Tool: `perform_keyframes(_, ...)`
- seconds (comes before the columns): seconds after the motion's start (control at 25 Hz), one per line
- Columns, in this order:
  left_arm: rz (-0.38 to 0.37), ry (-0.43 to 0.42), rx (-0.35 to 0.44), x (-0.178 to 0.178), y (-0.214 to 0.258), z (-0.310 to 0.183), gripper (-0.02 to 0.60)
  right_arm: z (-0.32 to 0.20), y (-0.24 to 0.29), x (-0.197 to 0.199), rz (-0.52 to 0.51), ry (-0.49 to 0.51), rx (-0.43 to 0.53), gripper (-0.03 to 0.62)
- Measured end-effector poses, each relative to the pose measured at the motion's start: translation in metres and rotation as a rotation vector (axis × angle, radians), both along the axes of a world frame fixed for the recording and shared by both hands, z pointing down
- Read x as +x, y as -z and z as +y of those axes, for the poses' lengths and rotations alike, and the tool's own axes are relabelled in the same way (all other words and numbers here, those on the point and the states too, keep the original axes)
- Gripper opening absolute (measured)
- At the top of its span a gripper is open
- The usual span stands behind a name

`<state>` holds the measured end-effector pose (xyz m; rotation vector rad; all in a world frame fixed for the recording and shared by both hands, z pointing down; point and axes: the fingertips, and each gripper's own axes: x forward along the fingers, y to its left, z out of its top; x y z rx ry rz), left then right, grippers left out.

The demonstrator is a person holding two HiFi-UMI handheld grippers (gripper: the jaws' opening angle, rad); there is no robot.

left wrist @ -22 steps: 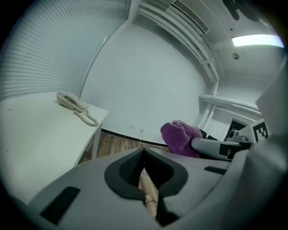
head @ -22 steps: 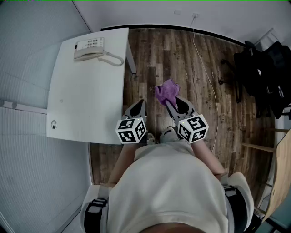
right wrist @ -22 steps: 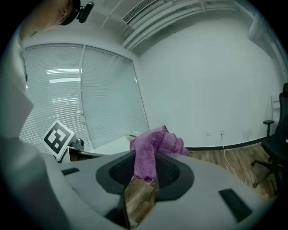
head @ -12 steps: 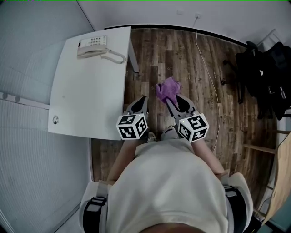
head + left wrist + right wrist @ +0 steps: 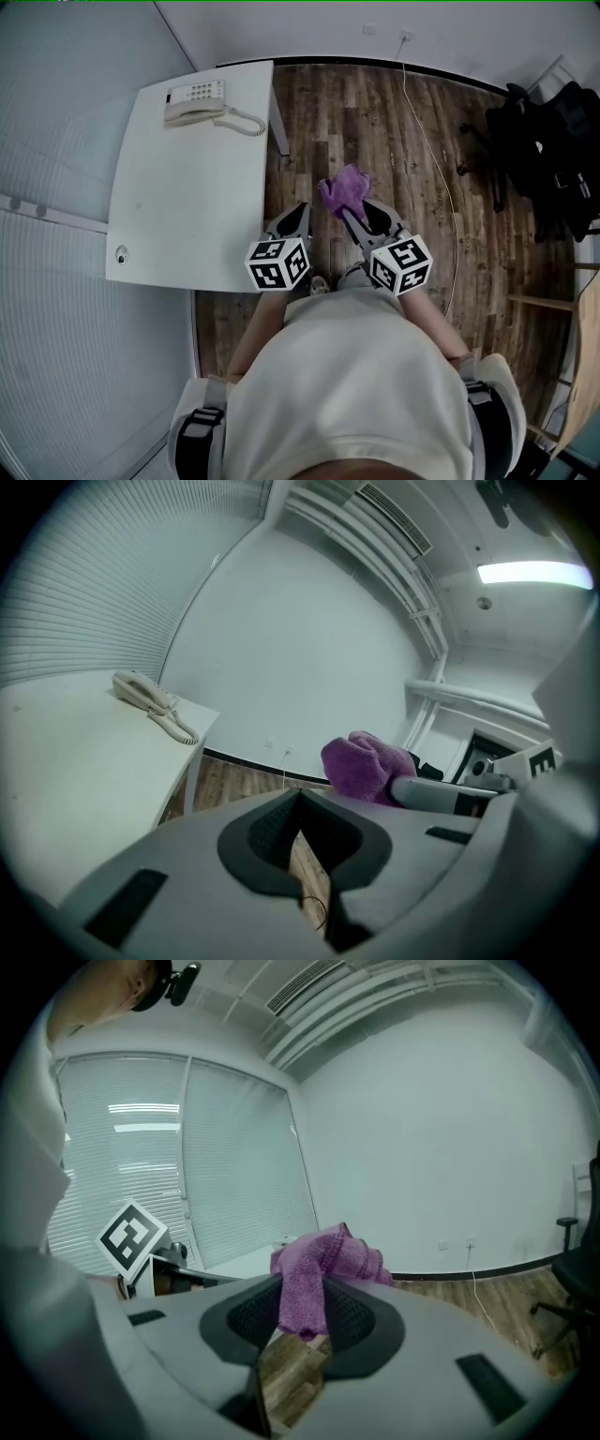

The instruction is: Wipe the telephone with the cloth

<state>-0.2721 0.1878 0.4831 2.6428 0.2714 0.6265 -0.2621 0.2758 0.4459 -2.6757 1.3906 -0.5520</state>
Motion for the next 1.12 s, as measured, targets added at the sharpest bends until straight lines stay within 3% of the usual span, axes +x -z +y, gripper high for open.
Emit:
perform_keyframes(0.64,-0.013,0.004,-0.07,0.011,-0.008,-0.024,0.021,-0.032,-0.002,0.015,-0.015,0.013,-0.006,0.13)
perform_keyframes(1.12,-0.013,0.096,-0.079,0.092,-0.009,-0.048,0.021,-0.051,-0.001,0.114,-0.005,0.058,0.024,0.13)
